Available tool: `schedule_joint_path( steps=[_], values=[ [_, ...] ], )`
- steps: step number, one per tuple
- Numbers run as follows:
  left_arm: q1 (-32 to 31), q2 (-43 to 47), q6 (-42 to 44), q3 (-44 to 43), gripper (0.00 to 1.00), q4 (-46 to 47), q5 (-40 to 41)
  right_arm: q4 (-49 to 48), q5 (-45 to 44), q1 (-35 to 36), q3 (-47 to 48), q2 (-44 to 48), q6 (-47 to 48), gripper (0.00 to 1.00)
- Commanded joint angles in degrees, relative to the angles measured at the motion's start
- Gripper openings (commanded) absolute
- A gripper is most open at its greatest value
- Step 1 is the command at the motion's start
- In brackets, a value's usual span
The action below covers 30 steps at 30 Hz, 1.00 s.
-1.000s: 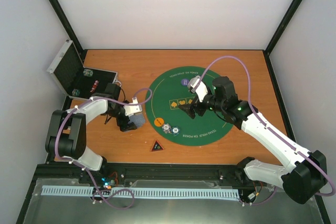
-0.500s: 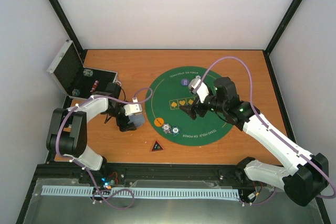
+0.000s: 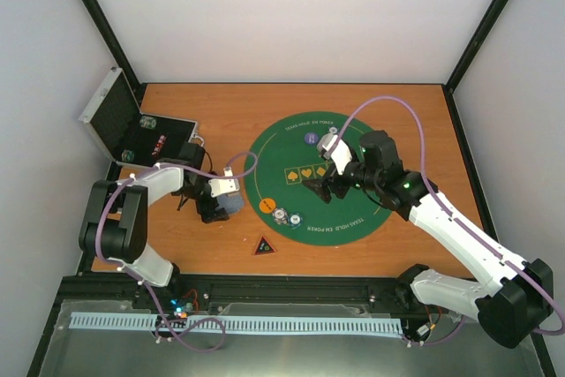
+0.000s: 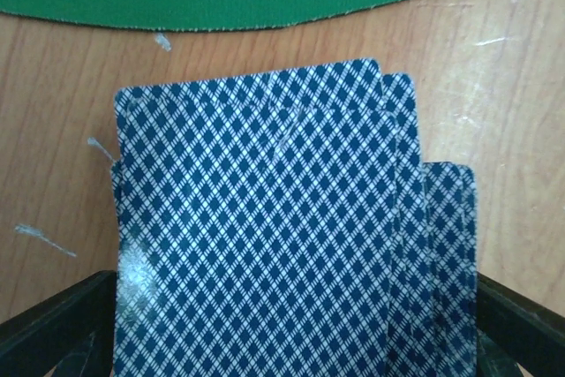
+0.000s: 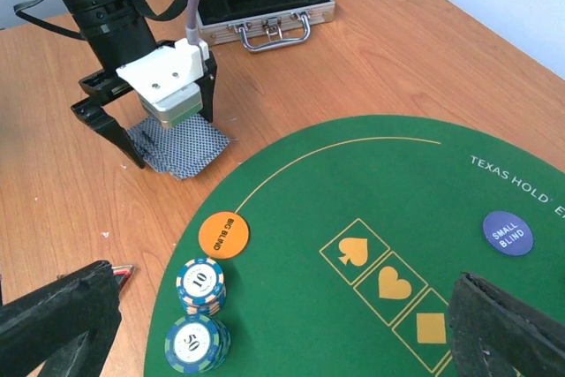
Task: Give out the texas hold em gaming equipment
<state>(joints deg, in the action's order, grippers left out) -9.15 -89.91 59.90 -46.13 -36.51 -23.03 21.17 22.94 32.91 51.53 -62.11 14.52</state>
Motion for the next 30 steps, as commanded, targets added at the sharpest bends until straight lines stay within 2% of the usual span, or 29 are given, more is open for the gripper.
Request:
schedule_joint_path(
  steps=[1, 5, 10, 16, 19, 21, 22, 30],
  values=[
    [-0.78, -0.57, 0.94, 0.91, 0.99, 4.07, 1.94, 0.36, 0.04, 0.58, -0.50, 1.61, 0.18, 1.00],
    [-0.83, -0.61, 1.02, 1.13, 0.91, 4.69, 2.41, 0.36, -0.39, 0.58, -0.47, 2.00, -0.02, 1.00],
    [-1.04, -0.72, 1.35, 1.82, 0.72, 4.65, 2.51, 0.32, -0.85, 0.57, -0.55, 2.33, -0.02, 1.00],
    [-1.46, 1.85, 2.08, 2.53, 0.67, 2.67, 0.05, 0.45, -1.05, 0.58, -0.51, 2.50, 0.07, 1.00],
    [-1.44, 3.09, 3.42, 3.57, 0.69, 2.25, -0.34, 0.38, -0.84, 0.55, -0.47, 2.49, -0.07, 1.00],
    [-1.46, 2.61, 4.06, 3.42, 0.83, 1.47, -0.44, 0.36, -0.75, 0.58, -0.44, 2.42, -0.24, 1.00],
    [-1.48, 2.18, 4.02, 3.21, 0.87, 1.47, -0.25, 0.36, -0.71, 0.58, -0.42, 2.31, -0.35, 1.00],
    [-1.49, -0.95, 3.91, 2.25, 0.93, 3.56, 2.28, -0.22, -2.53, 0.58, -0.16, 3.71, -1.75, 1.00]
  ],
)
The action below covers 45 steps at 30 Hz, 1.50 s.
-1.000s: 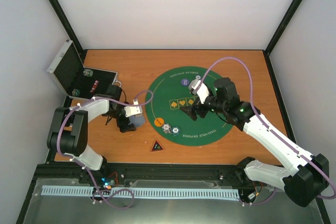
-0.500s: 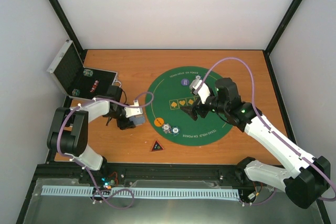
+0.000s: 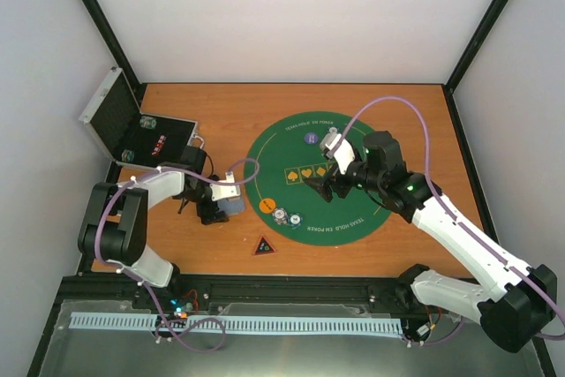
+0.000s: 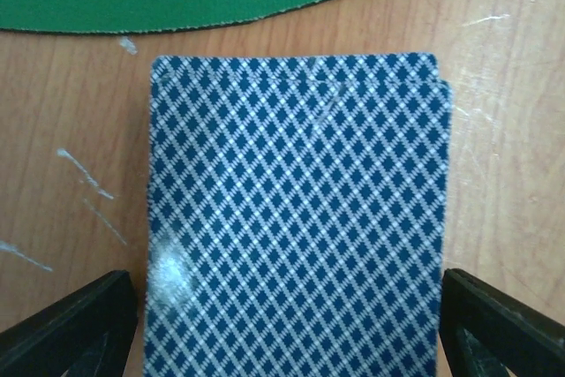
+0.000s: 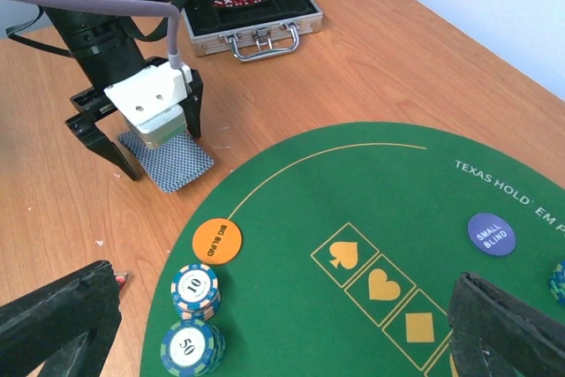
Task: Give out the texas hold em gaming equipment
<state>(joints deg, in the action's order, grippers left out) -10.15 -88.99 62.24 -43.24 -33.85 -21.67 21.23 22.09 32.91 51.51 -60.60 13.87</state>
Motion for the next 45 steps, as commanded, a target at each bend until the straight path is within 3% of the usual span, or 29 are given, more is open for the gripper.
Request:
schedule_joint_path(
  steps=[1, 4, 11, 15, 24, 28, 33, 45],
  values=[
    [-0.48, -2.13, 1.85, -0.43, 0.93, 1.38, 1.53, -0.76, -2.42, 0.58, -0.24, 2.66, -1.31, 1.00],
    [-0.48, -2.77, 2.55, 0.18, 0.88, 1.94, 2.13, -3.25, -6.12, 0.58, -1.33, 5.09, -2.24, 1.00],
    [-0.48, -1.48, 2.04, 1.16, 0.60, 1.21, -0.50, -9.05, -14.69, 0.45, -4.14, 11.35, -8.86, 1.00],
    [-0.48, 2.24, 2.84, 2.32, 0.56, 0.87, -0.87, -9.45, -12.56, 0.49, -3.86, 12.16, -12.65, 1.00],
    [-1.35, 8.92, 2.06, -0.83, 0.55, -6.35, -0.79, -9.82, -4.14, 0.56, -1.16, 4.45, -32.89, 1.00],
    [-3.67, 14.28, 1.83, -3.57, 0.55, -11.46, -0.72, -15.08, 1.13, 2.92, -1.80, -2.83, -41.74, 1.00],
    [-7.20, 19.04, 1.59, -7.08, 0.55, -17.01, 0.60, -17.09, 0.27, 8.00, 0.94, -12.50, -44.48, 0.99],
    [-7.83, 19.61, -0.01, -15.20, 0.53, -23.33, 0.16, -26.89, 12.29, 15.59, 8.07, -31.63, -46.14, 0.99]
  ],
)
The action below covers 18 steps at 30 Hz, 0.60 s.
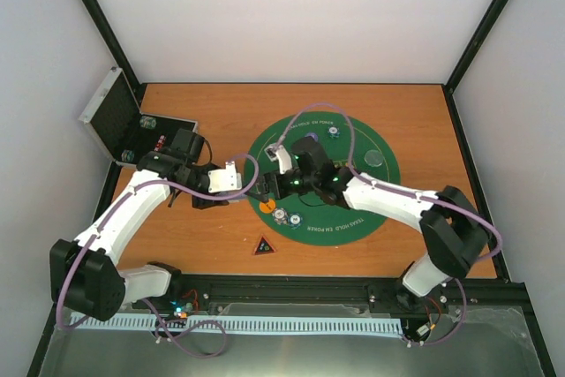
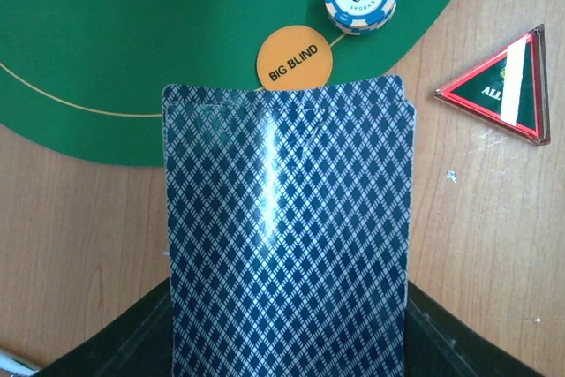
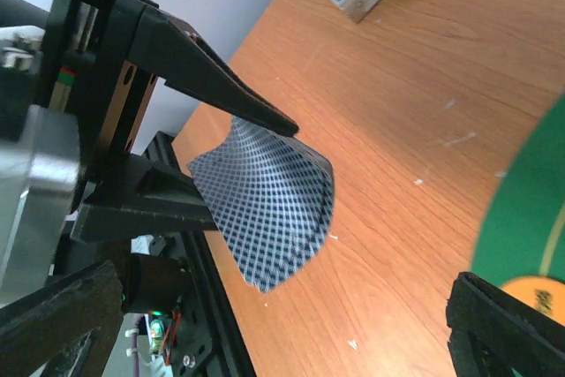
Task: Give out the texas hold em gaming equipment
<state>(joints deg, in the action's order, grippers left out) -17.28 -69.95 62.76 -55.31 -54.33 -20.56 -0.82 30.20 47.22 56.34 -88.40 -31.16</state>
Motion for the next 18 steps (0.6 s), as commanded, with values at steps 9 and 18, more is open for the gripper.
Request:
schedule_joint_path(
  steps=[9, 18],
  values=[
    [-0.91, 1.02, -0.67, -4.88, 0.51, -3.59, -2.29, -5.58, 4.76, 1.30, 10.64, -14.10, -1.61, 0.99],
    [-0.92, 1.33, -1.39, -4.79, 0.50, -1.23, -1.22, -0.71, 2.81, 1.29, 11.12, -16.57, 1.49, 0.98]
  ],
)
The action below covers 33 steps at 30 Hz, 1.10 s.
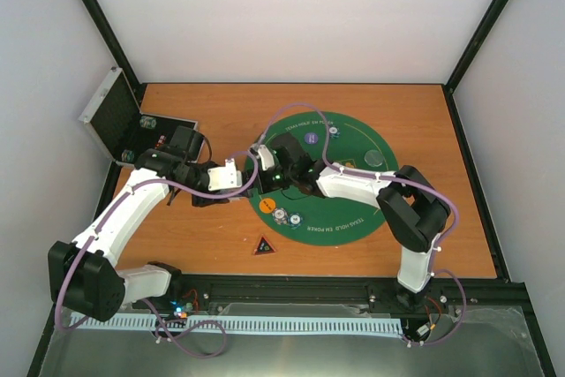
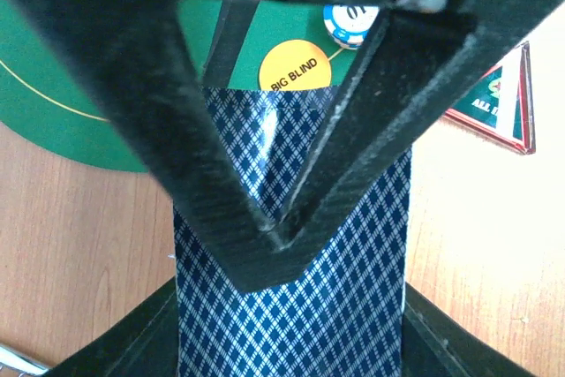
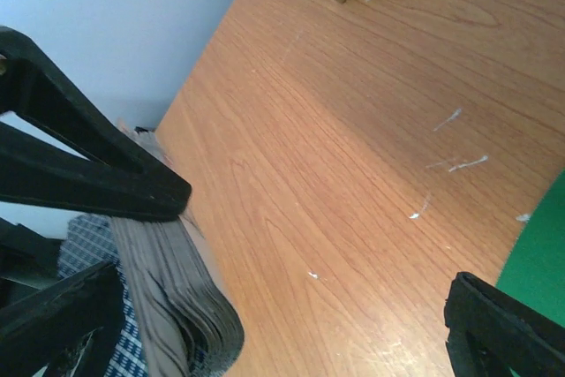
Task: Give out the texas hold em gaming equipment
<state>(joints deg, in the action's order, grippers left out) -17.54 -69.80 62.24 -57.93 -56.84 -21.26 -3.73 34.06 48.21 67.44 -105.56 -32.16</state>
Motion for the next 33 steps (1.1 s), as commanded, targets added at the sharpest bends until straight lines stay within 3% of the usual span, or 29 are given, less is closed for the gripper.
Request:
schedule_joint_path(
  steps=[1, 9, 20, 27, 33],
  values=[
    [-0.66, 1.16, -0.89, -2.04, 0.50, 1.40, -0.38, 3.11, -1.95, 0.24, -0.38, 1.28, 3.30, 0.98],
    [-0.65, 1.17, -1.15, -1.67, 0.48, 2.18, 0.01, 7.93, -7.27, -1.28, -2.37, 5.27, 5.61, 0.98],
    [-0.65, 0.64, -1.30, -0.26, 0.48, 3.39, 1.28, 13.38, -7.41, -2.07, 0.23, 7.32, 8.89, 0.98],
    [-0.65, 0.76, -1.39, -0.25, 0.47, 3.53, 0.40, 6.15, 2.43, -1.05, 2.00, 2.87, 6.59, 0.97],
    [-0.65, 0.45, -1.61, -0.09, 0.47, 3.67, 0.28, 6.19, 1.96, -0.57, 5.20, -1.30, 5.70, 0.97]
  ],
)
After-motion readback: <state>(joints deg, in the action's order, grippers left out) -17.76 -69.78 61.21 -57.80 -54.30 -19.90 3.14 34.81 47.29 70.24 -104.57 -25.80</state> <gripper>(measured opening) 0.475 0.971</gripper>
